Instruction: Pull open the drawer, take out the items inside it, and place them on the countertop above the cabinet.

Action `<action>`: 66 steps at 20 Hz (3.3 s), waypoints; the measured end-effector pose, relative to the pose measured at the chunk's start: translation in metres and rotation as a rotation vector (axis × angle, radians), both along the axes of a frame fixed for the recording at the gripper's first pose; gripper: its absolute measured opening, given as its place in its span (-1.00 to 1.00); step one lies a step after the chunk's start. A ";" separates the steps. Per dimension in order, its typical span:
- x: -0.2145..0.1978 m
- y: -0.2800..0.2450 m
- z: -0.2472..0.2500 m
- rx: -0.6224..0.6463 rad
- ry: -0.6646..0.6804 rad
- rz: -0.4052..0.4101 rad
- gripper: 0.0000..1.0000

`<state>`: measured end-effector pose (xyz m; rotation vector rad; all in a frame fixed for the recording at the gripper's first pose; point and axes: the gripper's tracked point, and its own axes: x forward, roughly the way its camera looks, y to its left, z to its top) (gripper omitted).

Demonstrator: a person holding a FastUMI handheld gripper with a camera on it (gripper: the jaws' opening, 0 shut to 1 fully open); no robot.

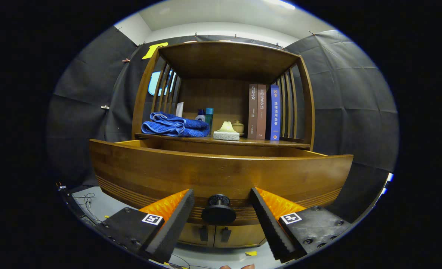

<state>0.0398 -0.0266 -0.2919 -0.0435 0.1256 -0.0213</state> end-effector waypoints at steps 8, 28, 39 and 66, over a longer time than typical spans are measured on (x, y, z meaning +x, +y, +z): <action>0.041 -0.001 -0.004 -0.004 0.033 0.000 0.97; 0.145 -0.001 -0.020 -0.012 0.105 -0.014 0.97; 0.134 0.002 0.003 -0.029 0.094 -0.003 0.98; -0.037 0.033 0.261 0.095 -0.032 0.079 0.96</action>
